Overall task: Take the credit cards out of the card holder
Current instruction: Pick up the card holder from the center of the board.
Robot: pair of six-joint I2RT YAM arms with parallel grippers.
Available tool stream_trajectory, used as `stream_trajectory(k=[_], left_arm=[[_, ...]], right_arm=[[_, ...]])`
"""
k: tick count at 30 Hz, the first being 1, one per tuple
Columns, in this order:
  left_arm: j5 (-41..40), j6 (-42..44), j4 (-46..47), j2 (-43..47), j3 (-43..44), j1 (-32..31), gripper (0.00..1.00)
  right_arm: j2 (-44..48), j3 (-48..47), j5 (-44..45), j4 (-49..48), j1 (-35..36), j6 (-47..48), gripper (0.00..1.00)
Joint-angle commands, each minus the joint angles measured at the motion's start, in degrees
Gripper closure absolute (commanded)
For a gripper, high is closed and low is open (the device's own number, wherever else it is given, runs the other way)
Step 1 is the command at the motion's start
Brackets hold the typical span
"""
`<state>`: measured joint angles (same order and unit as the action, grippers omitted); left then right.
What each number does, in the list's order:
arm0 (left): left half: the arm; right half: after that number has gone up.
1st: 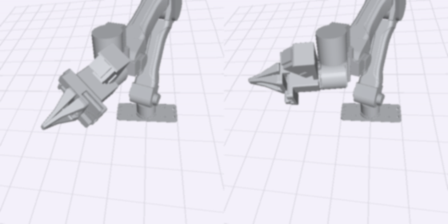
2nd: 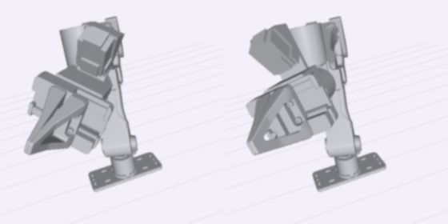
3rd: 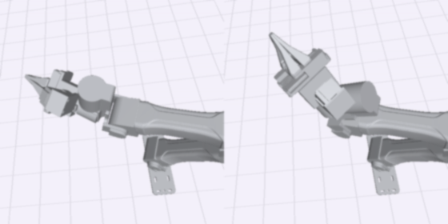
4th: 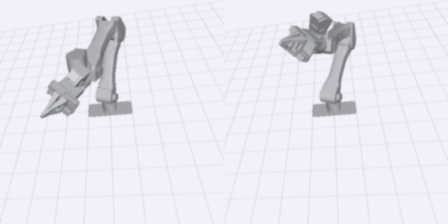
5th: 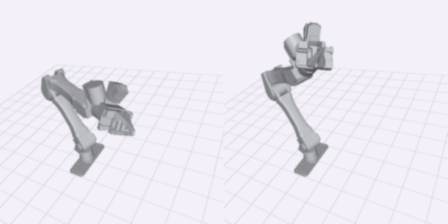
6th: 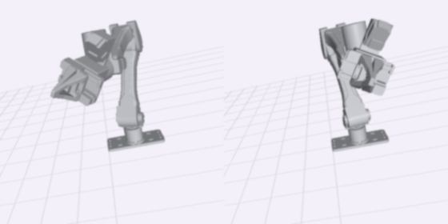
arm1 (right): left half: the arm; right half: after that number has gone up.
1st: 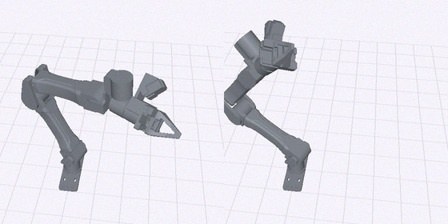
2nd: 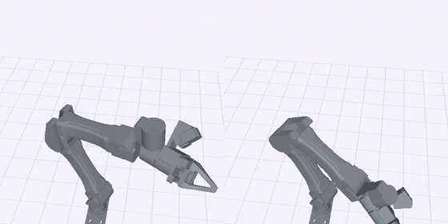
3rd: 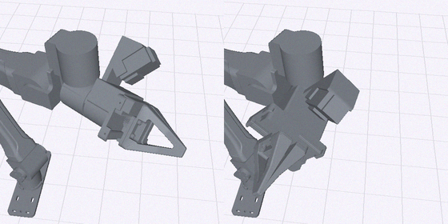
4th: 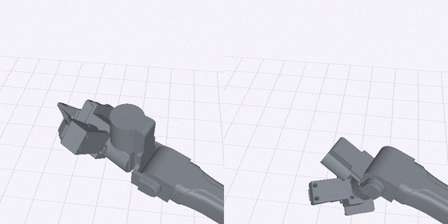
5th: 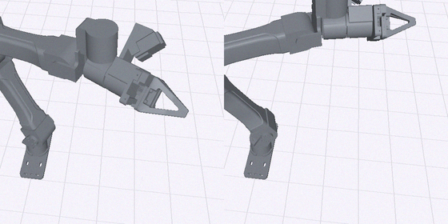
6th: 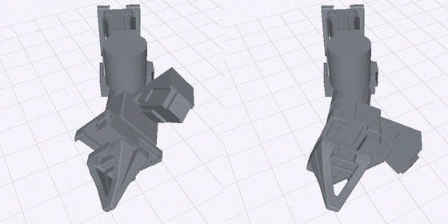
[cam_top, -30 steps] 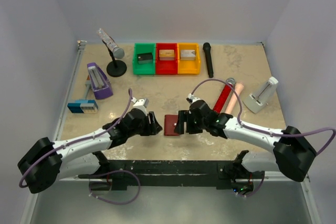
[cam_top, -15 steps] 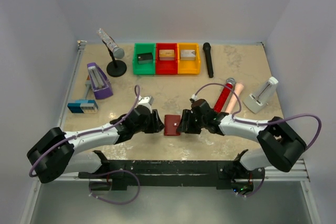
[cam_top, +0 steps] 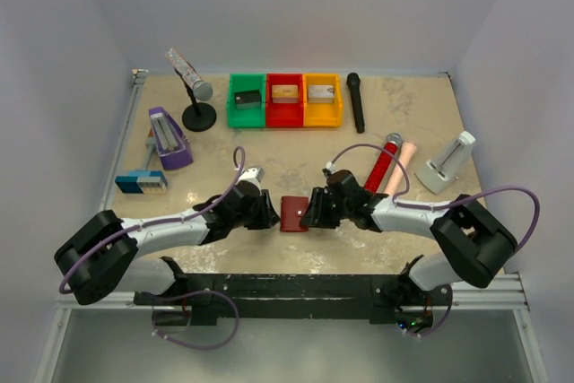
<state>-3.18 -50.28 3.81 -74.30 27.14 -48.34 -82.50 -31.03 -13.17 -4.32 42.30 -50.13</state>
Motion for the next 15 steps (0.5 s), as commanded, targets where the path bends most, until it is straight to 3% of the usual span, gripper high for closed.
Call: stream_trajectory(k=[1, 15], left_arm=[[-0.3, -0.7, 3.2, -0.1, 0.5, 0.3, 0.62], [1.5, -1.7, 6.7, -1.3, -1.8, 0.3, 0.66]], right_arm=[[-0.3, 1.2, -1.1, -1.8, -0.2, -0.2, 0.61], [1.4, 3.6, -2.7, -5.7, -0.6, -0.7, 0.81]])
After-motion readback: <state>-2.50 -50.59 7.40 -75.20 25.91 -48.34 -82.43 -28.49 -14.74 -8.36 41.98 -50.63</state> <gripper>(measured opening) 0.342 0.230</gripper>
